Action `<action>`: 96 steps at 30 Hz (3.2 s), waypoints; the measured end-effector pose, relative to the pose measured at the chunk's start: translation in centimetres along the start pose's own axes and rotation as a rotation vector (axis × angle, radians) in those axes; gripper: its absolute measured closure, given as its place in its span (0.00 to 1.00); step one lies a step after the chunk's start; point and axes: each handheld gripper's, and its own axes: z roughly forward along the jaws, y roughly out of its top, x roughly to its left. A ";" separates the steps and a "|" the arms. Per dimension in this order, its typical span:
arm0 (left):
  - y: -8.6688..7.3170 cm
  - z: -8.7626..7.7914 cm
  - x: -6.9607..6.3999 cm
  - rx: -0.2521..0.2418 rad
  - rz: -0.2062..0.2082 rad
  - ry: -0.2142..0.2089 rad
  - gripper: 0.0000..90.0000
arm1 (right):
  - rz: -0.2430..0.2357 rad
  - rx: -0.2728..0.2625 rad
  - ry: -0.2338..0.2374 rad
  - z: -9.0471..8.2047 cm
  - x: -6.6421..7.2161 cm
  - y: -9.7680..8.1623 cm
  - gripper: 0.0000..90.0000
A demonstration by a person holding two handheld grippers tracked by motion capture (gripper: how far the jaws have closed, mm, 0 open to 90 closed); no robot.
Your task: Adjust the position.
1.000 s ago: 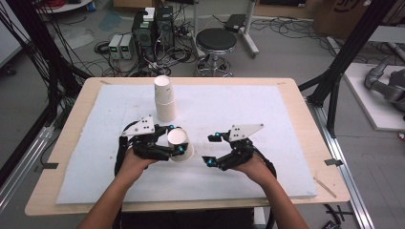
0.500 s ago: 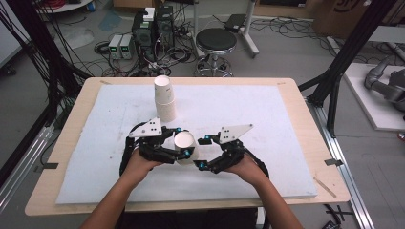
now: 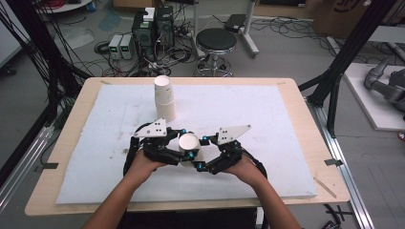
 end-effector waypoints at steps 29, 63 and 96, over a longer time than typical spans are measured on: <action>0.1 -0.3 -0.1 0.015 -0.028 -0.001 0.16 | -0.037 0.057 0.005 0.3 0.0 -0.3 0.36; 0.8 -0.8 -0.5 0.227 0.048 -0.040 0.16 | -0.237 0.490 0.018 0.6 0.3 3.7 0.36; 0.7 1.1 -0.5 0.381 0.089 -0.092 0.39 | -0.270 0.619 0.019 1.1 0.8 3.8 0.35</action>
